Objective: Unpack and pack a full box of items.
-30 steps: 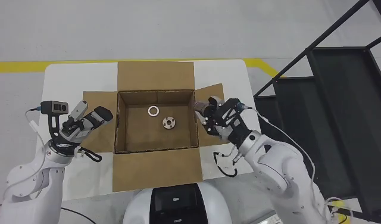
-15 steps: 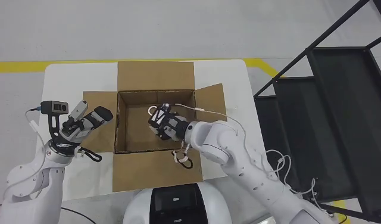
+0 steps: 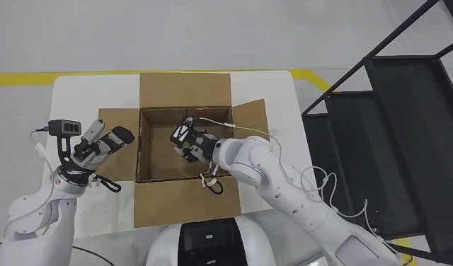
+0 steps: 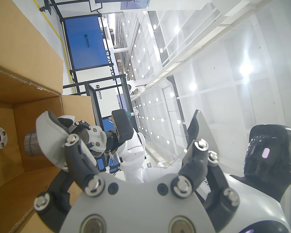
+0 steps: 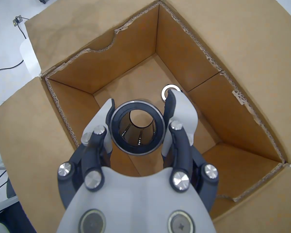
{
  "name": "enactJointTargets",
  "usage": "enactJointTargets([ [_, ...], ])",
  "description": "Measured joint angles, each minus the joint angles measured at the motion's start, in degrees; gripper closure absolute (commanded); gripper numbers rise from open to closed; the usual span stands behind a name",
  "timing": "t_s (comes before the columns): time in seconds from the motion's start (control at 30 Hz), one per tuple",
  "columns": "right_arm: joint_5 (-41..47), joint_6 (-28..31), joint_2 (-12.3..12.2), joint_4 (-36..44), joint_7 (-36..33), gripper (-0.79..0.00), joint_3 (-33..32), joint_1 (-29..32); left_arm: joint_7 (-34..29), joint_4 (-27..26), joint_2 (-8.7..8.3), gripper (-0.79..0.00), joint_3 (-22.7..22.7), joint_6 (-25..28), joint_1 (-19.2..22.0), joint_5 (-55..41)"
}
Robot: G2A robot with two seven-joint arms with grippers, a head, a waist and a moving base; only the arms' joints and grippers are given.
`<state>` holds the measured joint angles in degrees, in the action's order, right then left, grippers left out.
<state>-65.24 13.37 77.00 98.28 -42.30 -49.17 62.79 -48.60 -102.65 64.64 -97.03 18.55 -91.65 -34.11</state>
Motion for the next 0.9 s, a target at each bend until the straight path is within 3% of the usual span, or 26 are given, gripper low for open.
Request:
enactJointTargets([
  [0.27,-0.61,-1.90,0.42,-5.66,0.47,0.000,0.66,-0.71,0.00,0.00,0.00,-0.785,0.00,0.00,0.00,0.00],
  [0.57,1.46,-4.67,3.01,-17.85,4.87,0.000,5.02,-6.51,0.00,0.00,0.00,-0.785,0.00,0.00,0.00,0.00],
  [0.9,5.08,1.52,7.10,-27.20,7.02,0.000,13.06,-13.48,0.00,0.00,0.00,-0.785,0.00,0.00,0.00,0.00],
])
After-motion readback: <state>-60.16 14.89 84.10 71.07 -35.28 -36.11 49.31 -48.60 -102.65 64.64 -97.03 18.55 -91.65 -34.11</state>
